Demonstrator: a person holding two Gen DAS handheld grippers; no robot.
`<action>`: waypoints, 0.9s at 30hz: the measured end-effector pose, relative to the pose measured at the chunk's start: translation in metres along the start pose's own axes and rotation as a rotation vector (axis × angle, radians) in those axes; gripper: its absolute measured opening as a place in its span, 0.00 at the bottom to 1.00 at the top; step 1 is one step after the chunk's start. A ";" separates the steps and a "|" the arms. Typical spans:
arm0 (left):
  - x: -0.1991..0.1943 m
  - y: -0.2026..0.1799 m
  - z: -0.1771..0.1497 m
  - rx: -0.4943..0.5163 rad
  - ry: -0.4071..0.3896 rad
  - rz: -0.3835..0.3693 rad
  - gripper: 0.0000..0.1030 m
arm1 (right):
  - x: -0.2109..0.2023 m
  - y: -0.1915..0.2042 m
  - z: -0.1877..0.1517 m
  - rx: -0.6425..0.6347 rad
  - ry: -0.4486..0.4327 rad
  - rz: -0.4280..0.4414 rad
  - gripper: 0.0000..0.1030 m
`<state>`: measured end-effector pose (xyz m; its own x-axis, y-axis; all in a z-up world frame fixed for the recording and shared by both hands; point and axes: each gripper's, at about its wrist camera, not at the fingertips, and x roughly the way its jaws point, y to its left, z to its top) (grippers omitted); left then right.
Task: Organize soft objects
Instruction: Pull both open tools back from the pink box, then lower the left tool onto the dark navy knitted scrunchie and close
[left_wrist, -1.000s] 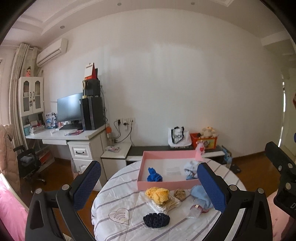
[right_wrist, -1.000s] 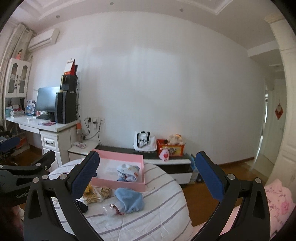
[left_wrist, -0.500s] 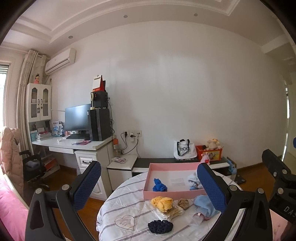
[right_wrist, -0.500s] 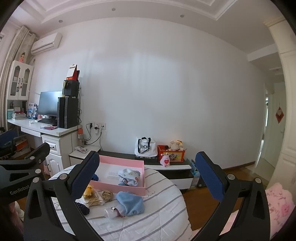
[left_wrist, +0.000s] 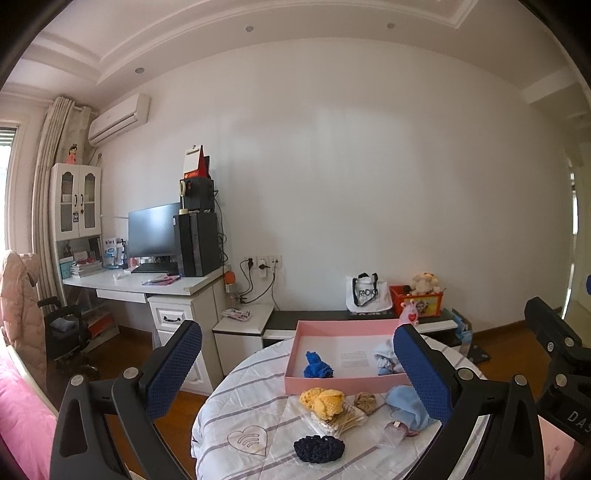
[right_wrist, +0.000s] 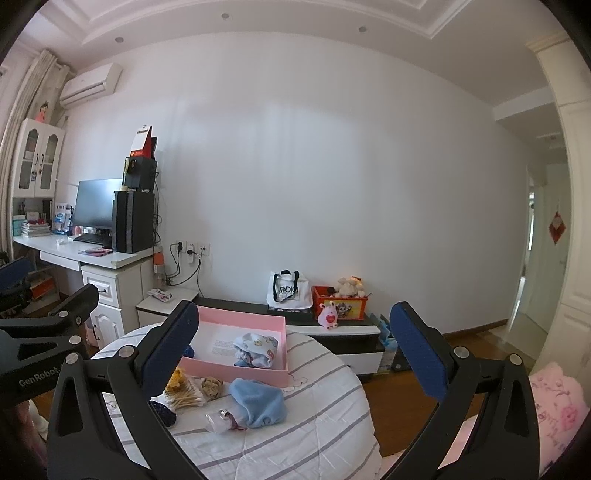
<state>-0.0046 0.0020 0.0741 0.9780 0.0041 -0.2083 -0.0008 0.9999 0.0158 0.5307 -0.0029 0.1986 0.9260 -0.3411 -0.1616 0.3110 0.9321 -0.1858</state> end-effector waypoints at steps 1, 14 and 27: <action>0.000 0.000 0.000 -0.001 0.002 0.000 1.00 | 0.000 0.000 0.000 -0.001 0.001 0.000 1.00; 0.008 0.002 -0.005 0.005 0.030 0.017 1.00 | 0.011 0.000 -0.005 -0.007 0.032 0.000 1.00; 0.061 0.009 -0.033 0.013 0.254 0.023 1.00 | 0.058 0.009 -0.040 -0.018 0.210 0.002 1.00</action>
<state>0.0481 0.0121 0.0295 0.8941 0.0326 -0.4466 -0.0187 0.9992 0.0354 0.5790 -0.0188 0.1490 0.8612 -0.3585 -0.3603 0.3032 0.9313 -0.2019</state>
